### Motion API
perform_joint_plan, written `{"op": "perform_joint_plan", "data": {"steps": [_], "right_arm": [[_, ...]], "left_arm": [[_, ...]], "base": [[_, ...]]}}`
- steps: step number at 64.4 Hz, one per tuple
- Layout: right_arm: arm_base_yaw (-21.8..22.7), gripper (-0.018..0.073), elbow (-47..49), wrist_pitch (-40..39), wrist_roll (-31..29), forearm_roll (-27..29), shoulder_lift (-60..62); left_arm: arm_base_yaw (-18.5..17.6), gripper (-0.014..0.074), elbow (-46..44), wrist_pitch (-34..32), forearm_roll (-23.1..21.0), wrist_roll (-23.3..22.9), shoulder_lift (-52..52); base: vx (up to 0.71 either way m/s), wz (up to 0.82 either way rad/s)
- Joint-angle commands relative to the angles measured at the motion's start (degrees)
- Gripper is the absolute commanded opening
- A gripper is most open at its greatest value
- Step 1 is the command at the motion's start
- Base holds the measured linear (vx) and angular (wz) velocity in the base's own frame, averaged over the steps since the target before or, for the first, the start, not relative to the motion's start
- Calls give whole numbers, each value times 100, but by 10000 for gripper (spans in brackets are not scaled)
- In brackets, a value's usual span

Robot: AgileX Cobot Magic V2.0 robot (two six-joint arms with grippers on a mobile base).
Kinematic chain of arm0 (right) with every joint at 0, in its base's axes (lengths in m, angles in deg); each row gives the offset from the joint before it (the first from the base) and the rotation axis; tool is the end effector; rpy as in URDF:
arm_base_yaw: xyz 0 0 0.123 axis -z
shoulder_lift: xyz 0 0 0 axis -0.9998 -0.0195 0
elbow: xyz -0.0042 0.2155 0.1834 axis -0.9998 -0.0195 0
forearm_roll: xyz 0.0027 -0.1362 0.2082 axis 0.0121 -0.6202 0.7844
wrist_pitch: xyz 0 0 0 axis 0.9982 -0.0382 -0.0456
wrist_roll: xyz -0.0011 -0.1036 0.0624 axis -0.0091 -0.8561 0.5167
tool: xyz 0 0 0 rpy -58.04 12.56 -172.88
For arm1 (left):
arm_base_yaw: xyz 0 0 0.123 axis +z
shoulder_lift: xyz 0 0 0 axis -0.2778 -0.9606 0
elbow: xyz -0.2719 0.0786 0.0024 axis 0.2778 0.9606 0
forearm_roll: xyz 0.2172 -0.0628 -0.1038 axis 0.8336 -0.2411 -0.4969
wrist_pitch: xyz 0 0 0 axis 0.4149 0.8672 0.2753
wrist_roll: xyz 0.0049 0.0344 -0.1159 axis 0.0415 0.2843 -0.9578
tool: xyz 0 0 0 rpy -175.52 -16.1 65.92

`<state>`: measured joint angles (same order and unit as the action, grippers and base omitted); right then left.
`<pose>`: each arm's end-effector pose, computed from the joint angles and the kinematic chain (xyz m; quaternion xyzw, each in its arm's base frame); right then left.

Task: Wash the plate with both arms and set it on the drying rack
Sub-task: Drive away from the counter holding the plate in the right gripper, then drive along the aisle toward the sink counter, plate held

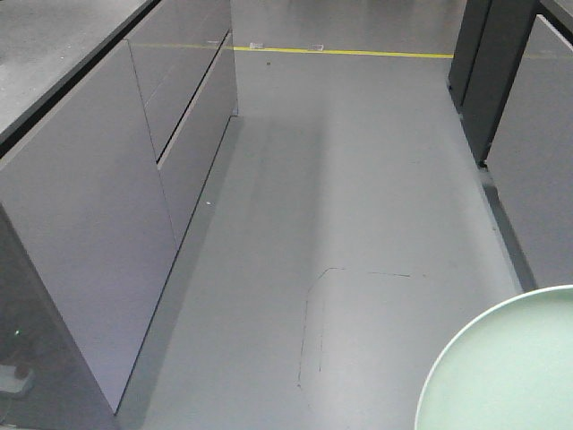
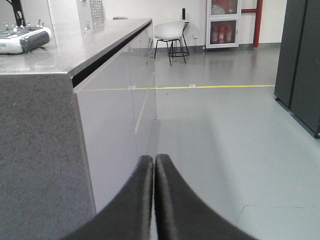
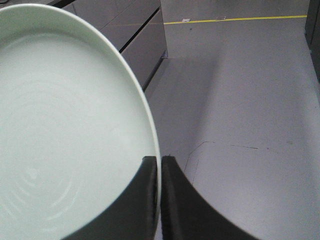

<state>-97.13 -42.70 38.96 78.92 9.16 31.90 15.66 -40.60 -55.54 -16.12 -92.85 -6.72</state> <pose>0.0058 0.0100 0.3052 -0.0150 0.8116 0.1183 0.5719 0.0854 0.0000 0.1895 -0.0114 0.7321 -0.0121 0.6810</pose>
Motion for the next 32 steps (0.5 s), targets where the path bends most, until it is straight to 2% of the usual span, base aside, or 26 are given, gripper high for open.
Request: {"op": "perform_joint_plan", "data": {"steps": [1,32], "right_arm": [[15,-5,114,-435,16,1,-108],[15,-5,114,-435,16,1,-108]], "left_arm": [[-15,-5,87,-452,-10,-66,91],[-15,-5,87,-452,-10,-66,91]], "base": [[28,-3],[28,-3]]}}
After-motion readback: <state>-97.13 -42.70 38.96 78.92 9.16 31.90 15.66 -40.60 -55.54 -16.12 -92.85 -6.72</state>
